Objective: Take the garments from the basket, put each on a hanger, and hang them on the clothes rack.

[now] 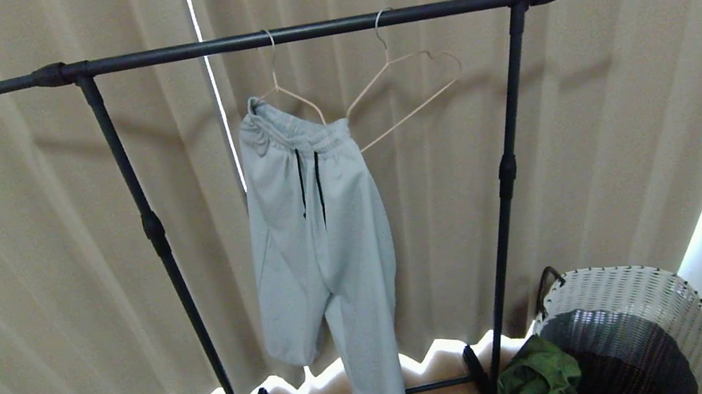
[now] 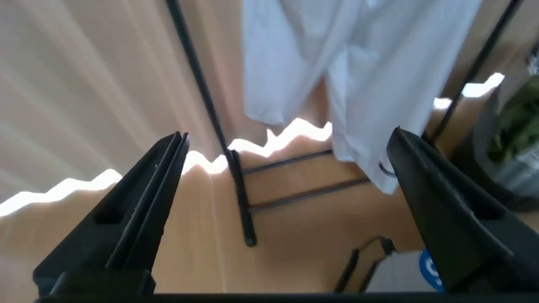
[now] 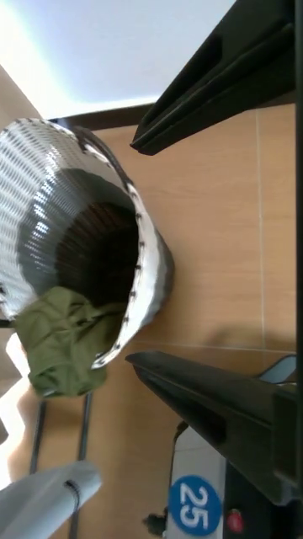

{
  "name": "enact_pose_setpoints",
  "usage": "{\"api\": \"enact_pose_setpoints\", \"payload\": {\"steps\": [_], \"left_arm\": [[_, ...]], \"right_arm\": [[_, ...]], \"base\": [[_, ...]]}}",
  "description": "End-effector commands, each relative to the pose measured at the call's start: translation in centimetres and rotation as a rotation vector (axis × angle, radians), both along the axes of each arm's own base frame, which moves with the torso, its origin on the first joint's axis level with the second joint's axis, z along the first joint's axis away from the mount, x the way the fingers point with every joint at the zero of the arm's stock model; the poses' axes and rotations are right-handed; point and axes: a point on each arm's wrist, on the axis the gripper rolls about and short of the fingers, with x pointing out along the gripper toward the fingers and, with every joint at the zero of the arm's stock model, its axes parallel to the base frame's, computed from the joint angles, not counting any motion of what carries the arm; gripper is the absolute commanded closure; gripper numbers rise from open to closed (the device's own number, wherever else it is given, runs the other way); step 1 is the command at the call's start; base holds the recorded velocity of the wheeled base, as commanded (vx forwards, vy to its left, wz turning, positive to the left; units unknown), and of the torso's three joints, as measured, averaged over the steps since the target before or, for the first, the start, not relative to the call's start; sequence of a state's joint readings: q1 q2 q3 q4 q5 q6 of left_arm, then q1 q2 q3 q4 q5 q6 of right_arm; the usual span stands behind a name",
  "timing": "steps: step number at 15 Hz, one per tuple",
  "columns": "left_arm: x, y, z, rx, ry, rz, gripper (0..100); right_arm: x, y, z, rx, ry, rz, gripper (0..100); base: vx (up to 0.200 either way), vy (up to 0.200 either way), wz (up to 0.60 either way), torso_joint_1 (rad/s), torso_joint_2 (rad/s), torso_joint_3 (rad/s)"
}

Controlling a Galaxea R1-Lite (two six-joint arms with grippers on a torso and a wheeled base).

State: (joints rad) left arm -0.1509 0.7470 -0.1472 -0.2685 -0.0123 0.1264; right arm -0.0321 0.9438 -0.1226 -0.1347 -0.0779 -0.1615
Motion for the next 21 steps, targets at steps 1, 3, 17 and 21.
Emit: {"api": "enact_pose_setpoints", "payload": {"steps": [1, 3, 17, 21], "left_arm": [[0.05, -0.34, -0.10, -0.014, 0.014, -0.044, 0], [0.48, -0.59, 0.02, -0.004, 0.029, -0.071, 0], [0.79, -0.78, 0.35, -0.016, 0.003, -0.084, 0], [0.78, -0.78, 0.33, -0.016, 0.005, -0.084, 0]], "right_arm": [[0.05, 0.00, -0.03, -0.001, 0.004, 0.000, 0], [0.01, 0.00, -0.08, -0.003, 0.007, 0.002, 0], [0.07, 0.25, 0.04, -0.002, -0.023, 0.103, 0], [-0.12, 0.27, -0.52, -0.123, 0.018, 0.208, 0]], "base": [[0.000, 0.000, 0.00, -0.178, 0.47, 0.286], [0.000, 0.000, 0.00, -0.171, 0.46, 0.293], [0.000, 0.000, 0.00, -0.075, 0.24, 0.161], [0.050, 0.000, 0.00, -0.001, 0.00, 0.001]]}}
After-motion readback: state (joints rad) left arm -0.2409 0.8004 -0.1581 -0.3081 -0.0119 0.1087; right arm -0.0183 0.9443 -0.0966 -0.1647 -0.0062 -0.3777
